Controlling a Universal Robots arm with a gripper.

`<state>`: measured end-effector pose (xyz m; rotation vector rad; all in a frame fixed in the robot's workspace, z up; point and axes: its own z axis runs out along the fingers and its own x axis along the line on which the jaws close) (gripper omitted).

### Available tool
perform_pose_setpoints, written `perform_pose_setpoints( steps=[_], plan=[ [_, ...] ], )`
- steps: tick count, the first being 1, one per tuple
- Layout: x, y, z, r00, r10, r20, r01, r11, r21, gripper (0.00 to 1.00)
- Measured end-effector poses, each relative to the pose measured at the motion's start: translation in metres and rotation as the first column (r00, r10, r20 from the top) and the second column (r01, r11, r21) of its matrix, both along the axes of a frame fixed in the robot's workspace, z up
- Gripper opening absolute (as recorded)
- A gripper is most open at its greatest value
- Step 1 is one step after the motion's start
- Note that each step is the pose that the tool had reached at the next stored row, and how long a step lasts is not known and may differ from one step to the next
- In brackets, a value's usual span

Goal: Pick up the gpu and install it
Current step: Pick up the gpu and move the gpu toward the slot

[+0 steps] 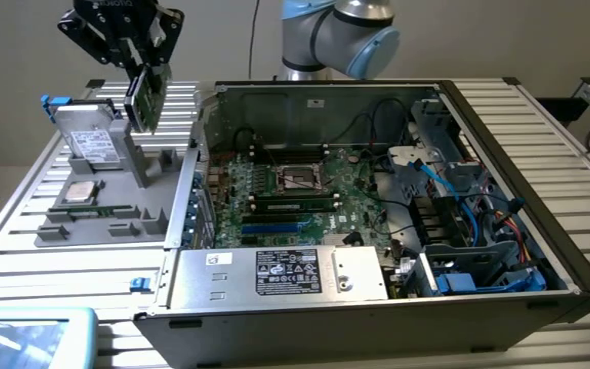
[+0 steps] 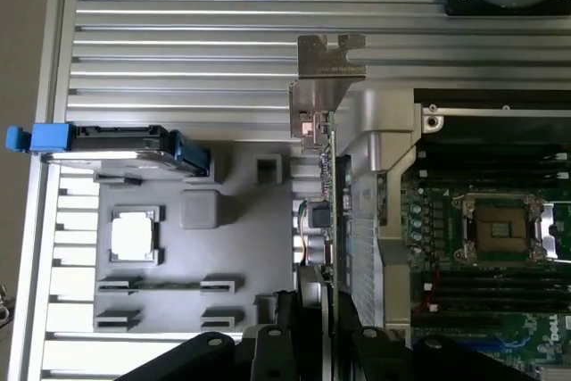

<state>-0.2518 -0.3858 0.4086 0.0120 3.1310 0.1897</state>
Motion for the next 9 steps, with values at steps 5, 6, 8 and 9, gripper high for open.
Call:
perform_pose_setpoints(
  steps=[5, 6, 8, 9],
  plan=[
    [0.023, -0.0002, 0.0028, 1.0, 0.0, -0.0029, 0.0, 1.0, -0.0001, 0.28],
    [0.027, -0.0002, 0.0035, 1.0, 0.0, -0.0041, 0.0, 1.0, -0.0001, 0.28],
    [0.036, -0.0002, 0.0043, 1.0, 0.0, -0.0056, 0.0, 1.0, 0.0, 0.28],
    [0.041, -0.0002, 0.0046, 1.0, 0.0, -0.0064, 0.0, 1.0, -0.0001, 0.28]
  ],
)
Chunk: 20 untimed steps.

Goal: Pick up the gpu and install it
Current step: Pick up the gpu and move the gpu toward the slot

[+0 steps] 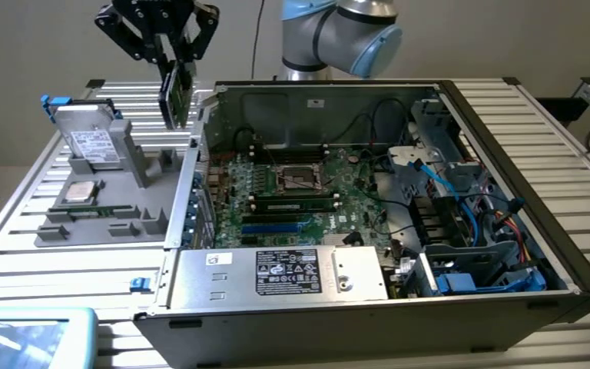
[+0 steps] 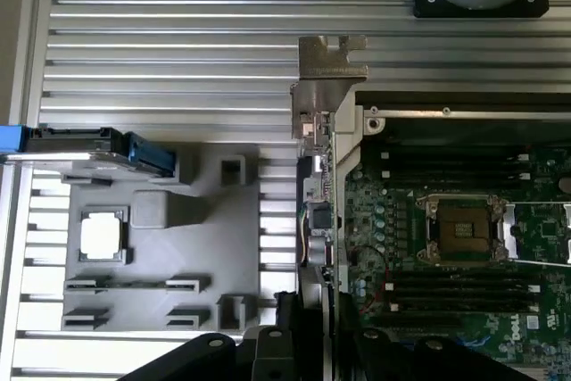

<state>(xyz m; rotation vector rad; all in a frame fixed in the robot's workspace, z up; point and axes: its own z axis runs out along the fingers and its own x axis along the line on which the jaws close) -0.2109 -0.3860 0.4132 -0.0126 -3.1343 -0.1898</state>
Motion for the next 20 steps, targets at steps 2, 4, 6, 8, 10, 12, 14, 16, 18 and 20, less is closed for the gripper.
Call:
perform_pose_setpoints(
  steps=[2, 4, 6, 8, 10, 12, 14, 16, 18, 20],
  plan=[
    [0.009, 0.0, 0.0004, 1.0, 0.0, -0.0019, 0.0, 1.0, 0.0, 0.28],
    [0.018, 0.0, 0.0007, 1.0, 0.0, -0.0045, 0.0, 1.0, 0.0, 0.28],
    [0.027, 0.0, 0.001, 1.0, 0.0, -0.0072, 0.0, 1.0, 0.0, 0.28],
    [0.036, -0.0001, 0.0011, 0.9999, 0.0, -0.0103, 0.0, 1.0, -0.0001, 0.28],
    [0.044, -0.001, 0.0011, 0.9999, 0.0, -0.0138, 0.0, 1.0, 0.0, 0.28],
    [0.051, -0.0024, 0.0011, 0.9998, 0.0, -0.0179, 0.0, 1.0, 0.0001, 0.28],
    [0.058, -0.0038, 0.001, 0.9998, 0.0, -0.0217, 0.0, 1.0, 0.0006, 0.28],
    [0.065, -0.0051, 0.0009, 0.9997, 0.0, -0.0244, 0.0, 1.0, 0.0012, 0.28],
    [0.072, -0.0065, 0.0005, 0.9997, 0.0, -0.0262, 0.0, 1.0, 0.0021, 0.28],
    [0.078, -0.0082, -0.0007, 0.9996, 0.0, -0.0268, 0.0, 1.0, 0.0039, 0.28]
  ],
)
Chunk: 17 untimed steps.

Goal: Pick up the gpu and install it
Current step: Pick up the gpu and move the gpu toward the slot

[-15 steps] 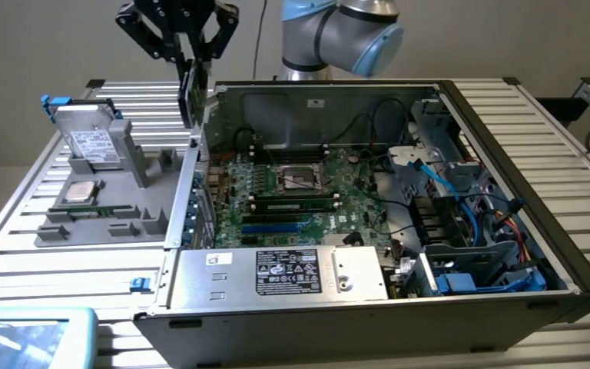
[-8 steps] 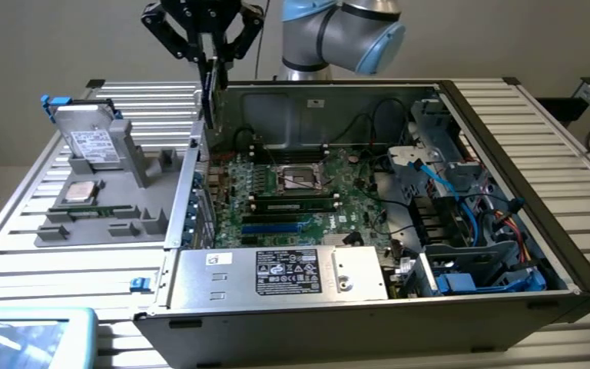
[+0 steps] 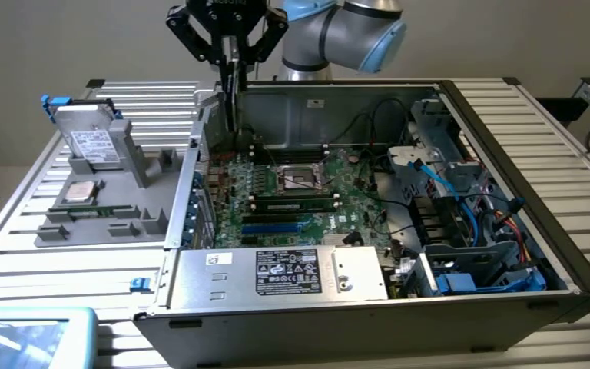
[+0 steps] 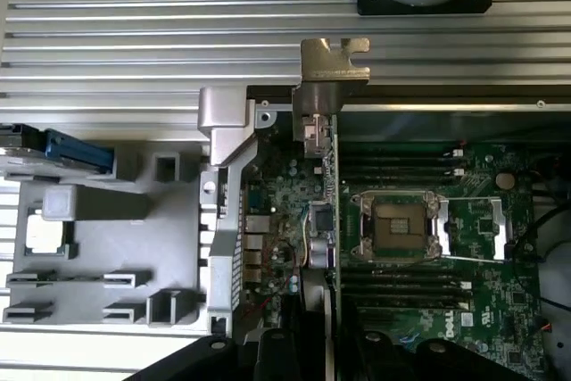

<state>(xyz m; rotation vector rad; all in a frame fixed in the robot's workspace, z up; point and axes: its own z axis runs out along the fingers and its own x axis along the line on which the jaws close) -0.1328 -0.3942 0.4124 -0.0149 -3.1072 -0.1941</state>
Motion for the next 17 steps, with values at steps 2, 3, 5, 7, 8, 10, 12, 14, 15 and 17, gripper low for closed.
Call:
perform_pose_setpoints(
  steps=[2, 3, 5, 7, 8, 10, 12, 14, 15, 17],
  plan=[
    [0.004, -0.0018, -0.0012, 1.0, 0.0, -0.001, 0.0, 1.0, 0.0019, 0.28],
    [0.006, -0.0028, -0.0019, 1.0, 0.0, -0.0016, 0.0, 1.0, 0.0029, 0.28],
    [0.01, -0.0045, -0.0037, 1.0, 0.0, -0.0024, 0.0, 1.0, 0.0046, 0.28],
    [0.014, -0.0062, -0.0052, 1.0, 0.0, -0.0033, 0.0, 1.0, 0.0054, 0.28],
    [0.017, -0.0069, -0.0058, 1.0, 0.0, -0.0035, 0.0, 1.0, 0.0054, 0.28],
    [0.024, -0.0083, -0.0072, 1.0, 0.0, -0.0037, 0.0, 1.0, 0.0055, 0.28],
    [0.033, -0.0091, -0.0098, 1.0, 0.0, -0.0043, 0.0, 1.0, 0.0057, 0.28],
    [0.042, -0.0096, -0.013, 1.0, 0.0, -0.0048, 0.0, 1.0, 0.0057, 0.28],
    [0.047, -0.0099, -0.0147, 1.0, 0.0, -0.0051, 0.0, 1.0, 0.0055, 0.28],
    [0.056, -0.0103, -0.0183, 1.0, 0.0, -0.0053, 0.0, 1.0, 0.0056, 0.28]
  ],
)
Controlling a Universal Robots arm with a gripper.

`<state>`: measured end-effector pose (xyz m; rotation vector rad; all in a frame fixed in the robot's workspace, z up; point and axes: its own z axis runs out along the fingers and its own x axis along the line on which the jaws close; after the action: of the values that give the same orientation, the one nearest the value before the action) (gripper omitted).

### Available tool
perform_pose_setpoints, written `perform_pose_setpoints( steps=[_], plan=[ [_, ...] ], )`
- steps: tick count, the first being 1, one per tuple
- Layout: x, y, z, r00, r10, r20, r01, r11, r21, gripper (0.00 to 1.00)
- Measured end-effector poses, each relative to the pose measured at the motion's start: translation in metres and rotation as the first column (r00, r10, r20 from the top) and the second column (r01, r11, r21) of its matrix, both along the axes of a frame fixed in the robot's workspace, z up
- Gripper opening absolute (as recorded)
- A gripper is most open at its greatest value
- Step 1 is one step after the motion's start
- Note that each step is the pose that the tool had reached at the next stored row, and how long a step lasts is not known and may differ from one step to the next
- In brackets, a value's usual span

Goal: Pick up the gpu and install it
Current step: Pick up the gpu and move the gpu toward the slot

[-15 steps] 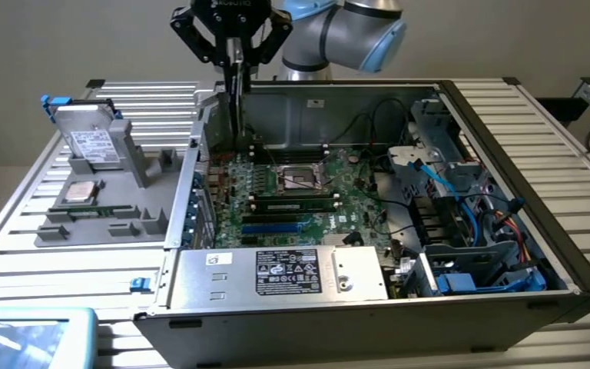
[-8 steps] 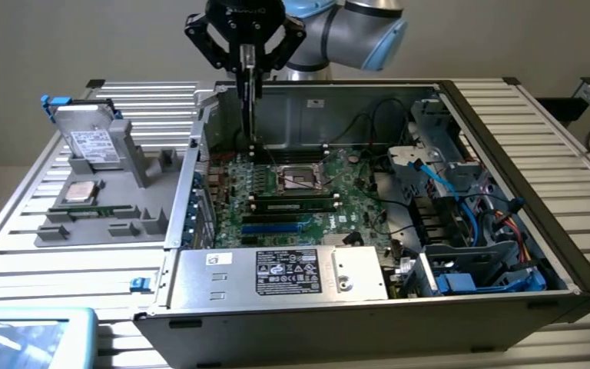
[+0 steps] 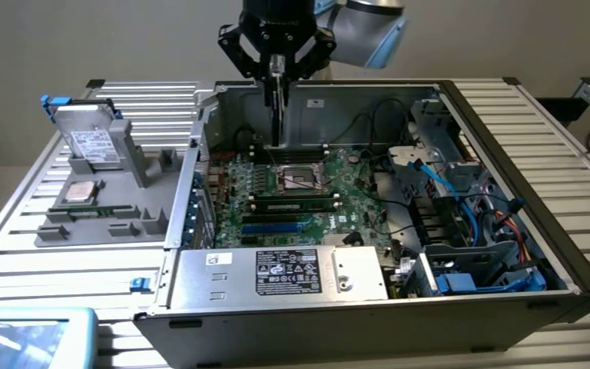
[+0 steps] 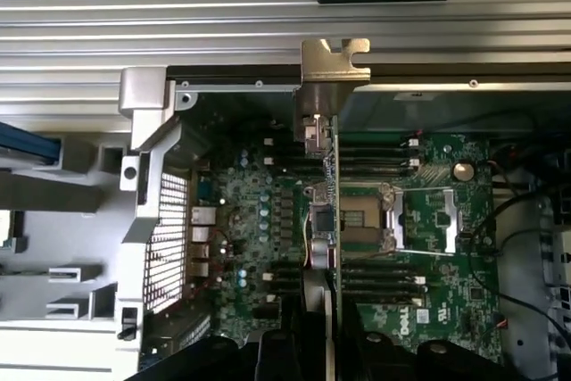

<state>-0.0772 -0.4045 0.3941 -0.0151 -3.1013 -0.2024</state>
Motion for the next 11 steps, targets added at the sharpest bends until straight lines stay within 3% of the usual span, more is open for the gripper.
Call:
perform_pose_setpoints(
  steps=[11],
  plan=[
    [0.048, 0.0001, -0.0153, 1.0, 0.003, -0.0001, -0.003, 1.0, 0.0001, 0.28]
  ],
)
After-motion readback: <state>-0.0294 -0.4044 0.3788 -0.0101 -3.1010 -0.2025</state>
